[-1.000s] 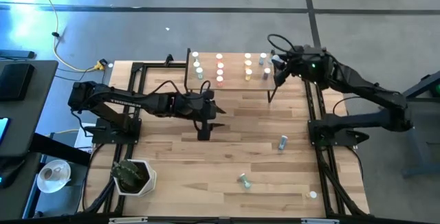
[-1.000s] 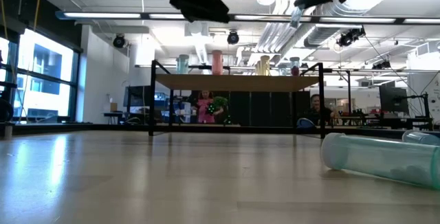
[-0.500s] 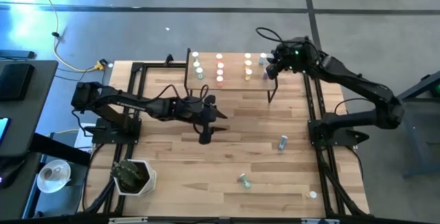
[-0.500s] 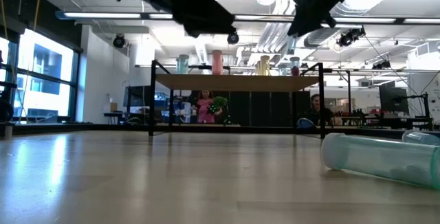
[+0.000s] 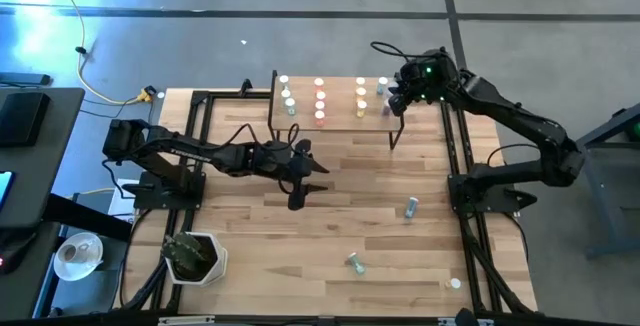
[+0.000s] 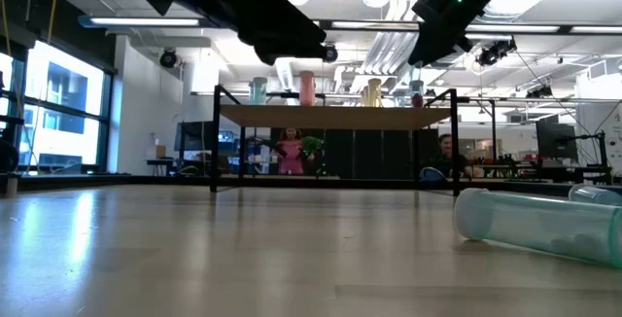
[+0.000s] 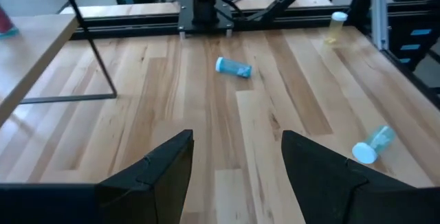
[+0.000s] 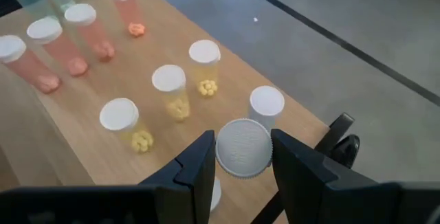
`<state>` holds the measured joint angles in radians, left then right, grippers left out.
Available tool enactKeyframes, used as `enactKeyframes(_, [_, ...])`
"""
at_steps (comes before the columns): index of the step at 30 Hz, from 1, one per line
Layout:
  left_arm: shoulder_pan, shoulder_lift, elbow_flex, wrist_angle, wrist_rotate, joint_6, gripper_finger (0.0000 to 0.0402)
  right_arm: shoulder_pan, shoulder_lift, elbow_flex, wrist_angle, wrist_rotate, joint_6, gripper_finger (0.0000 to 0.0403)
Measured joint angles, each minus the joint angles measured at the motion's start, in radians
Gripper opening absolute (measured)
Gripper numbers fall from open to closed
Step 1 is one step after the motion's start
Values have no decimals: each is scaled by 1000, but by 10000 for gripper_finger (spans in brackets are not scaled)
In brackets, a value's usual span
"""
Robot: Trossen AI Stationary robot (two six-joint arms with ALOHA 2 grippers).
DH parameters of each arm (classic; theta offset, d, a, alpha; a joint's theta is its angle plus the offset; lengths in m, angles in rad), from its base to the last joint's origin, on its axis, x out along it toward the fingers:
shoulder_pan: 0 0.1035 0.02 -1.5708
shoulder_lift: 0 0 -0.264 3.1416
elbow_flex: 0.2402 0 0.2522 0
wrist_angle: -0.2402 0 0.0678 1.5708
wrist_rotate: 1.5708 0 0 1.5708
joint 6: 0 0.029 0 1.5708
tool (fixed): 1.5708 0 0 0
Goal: Pick and place medicine bottles onto shelf by color
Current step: Align the blue pill bottle with the blue pill bottle
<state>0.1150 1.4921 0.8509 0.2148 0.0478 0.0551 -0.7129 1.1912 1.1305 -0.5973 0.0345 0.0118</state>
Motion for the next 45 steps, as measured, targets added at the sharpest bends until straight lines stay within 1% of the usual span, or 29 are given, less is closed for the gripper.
enactKeyframes(4, [0, 0, 0, 19, 31, 0, 211, -36, 0, 0, 1, -79, -73, 121])
enactKeyframes(6, [0, 0, 0, 22, 37, 0, 211, -54, 0, 0, 2, -100, -110, 121])
enactKeyframes(11, [0, 0, 0, 22, 38, 0, 211, -101, 0, 0, 3, -189, -228, 121])
enactKeyframes(14, [0, 0, 0, 22, 38, 0, 211, -125, 0, 0, 5, -230, -266, 121])
enactKeyframes(19, [0, 0, 0, 22, 38, 0, 211, -154, 18, 0, 10, -327, -305, 121])
enactKeyframes(28, [0, 0, 0, 22, 39, -18, 211, -171, 103, 0, 10, -330, -306, 121])
enactKeyframes(39, [0, 0, 0, 21, 39, -18, 211, -171, 150, 0, 9, -334, -309, 121])
enactKeyframes(45, [0, 0, 0, 20, 39, -18, 211, -172, 152, 0, 5, -334, -308, 121])
